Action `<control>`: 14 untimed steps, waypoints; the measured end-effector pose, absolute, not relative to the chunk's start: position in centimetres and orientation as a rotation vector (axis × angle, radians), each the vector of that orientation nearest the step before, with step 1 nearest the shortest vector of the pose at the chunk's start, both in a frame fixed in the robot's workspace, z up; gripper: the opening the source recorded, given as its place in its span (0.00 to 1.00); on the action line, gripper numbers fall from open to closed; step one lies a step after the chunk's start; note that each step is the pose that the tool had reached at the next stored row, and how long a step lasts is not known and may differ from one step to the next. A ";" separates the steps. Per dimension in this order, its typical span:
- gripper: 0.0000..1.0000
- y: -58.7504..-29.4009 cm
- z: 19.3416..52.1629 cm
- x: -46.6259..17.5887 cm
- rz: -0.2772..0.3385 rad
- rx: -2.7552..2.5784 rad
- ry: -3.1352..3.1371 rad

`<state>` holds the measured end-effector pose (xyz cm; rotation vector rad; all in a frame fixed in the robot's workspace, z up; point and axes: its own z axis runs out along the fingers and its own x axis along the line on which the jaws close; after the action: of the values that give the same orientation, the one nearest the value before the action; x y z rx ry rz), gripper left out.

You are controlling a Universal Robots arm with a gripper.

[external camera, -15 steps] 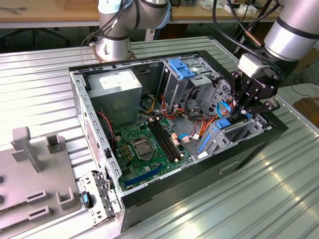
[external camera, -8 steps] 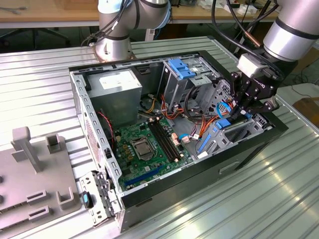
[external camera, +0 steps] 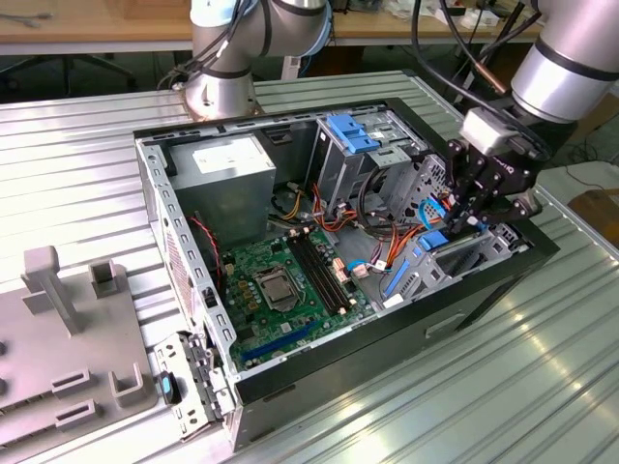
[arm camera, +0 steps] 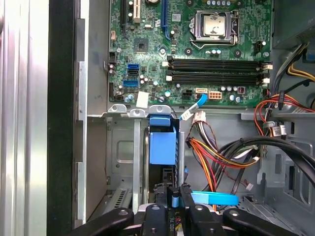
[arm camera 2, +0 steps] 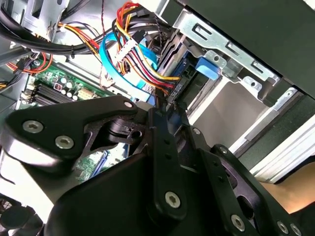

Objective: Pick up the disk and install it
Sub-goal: 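Insert the second disk wire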

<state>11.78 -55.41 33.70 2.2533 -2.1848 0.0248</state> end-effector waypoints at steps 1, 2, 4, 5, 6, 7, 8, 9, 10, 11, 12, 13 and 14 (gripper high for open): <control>0.24 -55.4 33.9 11.8 0.026 2.254 -2.185; 0.24 -55.4 34.1 11.8 0.027 2.254 -2.186; 0.24 -55.4 34.5 11.8 0.029 2.255 -2.187; 0.24 -55.4 34.8 11.8 0.030 2.255 -2.187; 0.24 -55.4 35.0 11.8 0.031 2.256 -2.187; 0.24 -55.4 35.1 11.8 0.032 2.256 -2.187; 0.24 -55.4 35.3 11.8 0.032 2.256 -2.188; 0.24 -55.4 35.4 11.8 0.033 2.256 -2.188; 0.24 -55.4 35.4 11.8 0.032 2.256 -2.188; 0.24 -55.4 35.4 11.8 0.032 2.256 -2.188; 0.24 -55.4 35.4 11.8 0.032 2.256 -2.188; 0.22 -55.4 35.4 11.8 0.033 2.256 -2.188; 0.16 -55.4 35.4 11.8 0.033 2.256 -2.188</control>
<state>11.78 -55.41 35.40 2.2562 -2.1878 0.0326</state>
